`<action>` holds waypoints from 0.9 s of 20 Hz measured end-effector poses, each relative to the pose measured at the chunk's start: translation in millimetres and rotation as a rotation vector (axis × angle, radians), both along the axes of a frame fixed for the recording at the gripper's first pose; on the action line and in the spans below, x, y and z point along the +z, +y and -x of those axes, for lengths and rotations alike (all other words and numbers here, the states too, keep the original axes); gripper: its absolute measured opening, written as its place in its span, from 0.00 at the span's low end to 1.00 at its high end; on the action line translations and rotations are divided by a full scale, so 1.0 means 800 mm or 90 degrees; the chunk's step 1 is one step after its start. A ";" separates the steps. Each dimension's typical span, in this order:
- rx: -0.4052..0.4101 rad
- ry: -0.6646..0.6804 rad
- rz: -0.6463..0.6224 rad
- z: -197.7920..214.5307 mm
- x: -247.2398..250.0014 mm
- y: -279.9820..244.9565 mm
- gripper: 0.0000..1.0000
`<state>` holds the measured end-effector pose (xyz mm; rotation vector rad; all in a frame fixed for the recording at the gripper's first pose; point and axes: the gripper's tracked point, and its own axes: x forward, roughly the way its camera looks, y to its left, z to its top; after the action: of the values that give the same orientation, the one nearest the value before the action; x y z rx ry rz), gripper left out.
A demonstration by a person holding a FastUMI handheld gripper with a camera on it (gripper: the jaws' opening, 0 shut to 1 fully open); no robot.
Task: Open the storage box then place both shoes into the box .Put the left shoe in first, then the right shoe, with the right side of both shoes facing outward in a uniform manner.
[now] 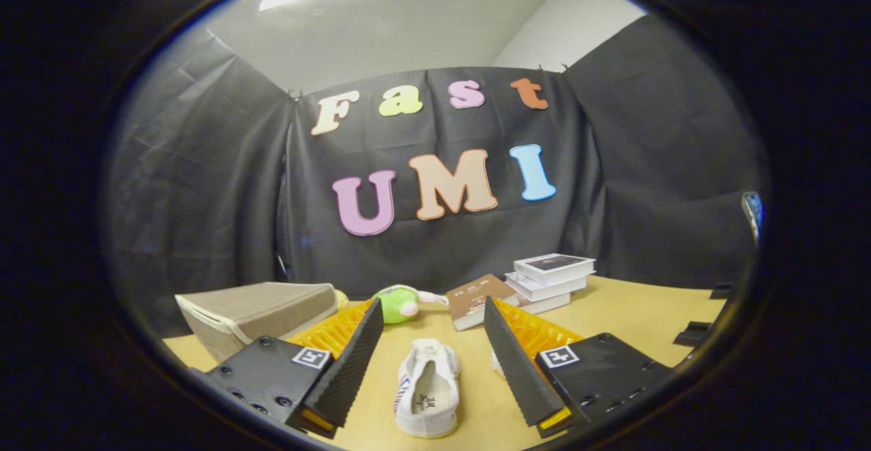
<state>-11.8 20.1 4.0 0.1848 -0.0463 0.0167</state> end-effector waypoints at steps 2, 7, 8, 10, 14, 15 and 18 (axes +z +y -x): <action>0.010 -0.011 -0.053 0.009 0.008 0.003 0.94; 0.045 -0.046 -0.212 0.032 0.036 0.020 0.97; 0.057 -0.060 -0.261 0.038 0.044 0.024 0.98; 0.079 -0.075 -0.379 0.045 0.047 0.032 0.99; 0.102 -0.056 -0.619 0.040 0.019 0.067 0.99; 0.098 -0.040 -0.662 0.037 0.005 0.078 0.99; 0.092 -0.002 -0.801 0.036 -0.030 0.114 0.99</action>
<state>-40.4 111.2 -19.8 1.4459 -0.0415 0.1331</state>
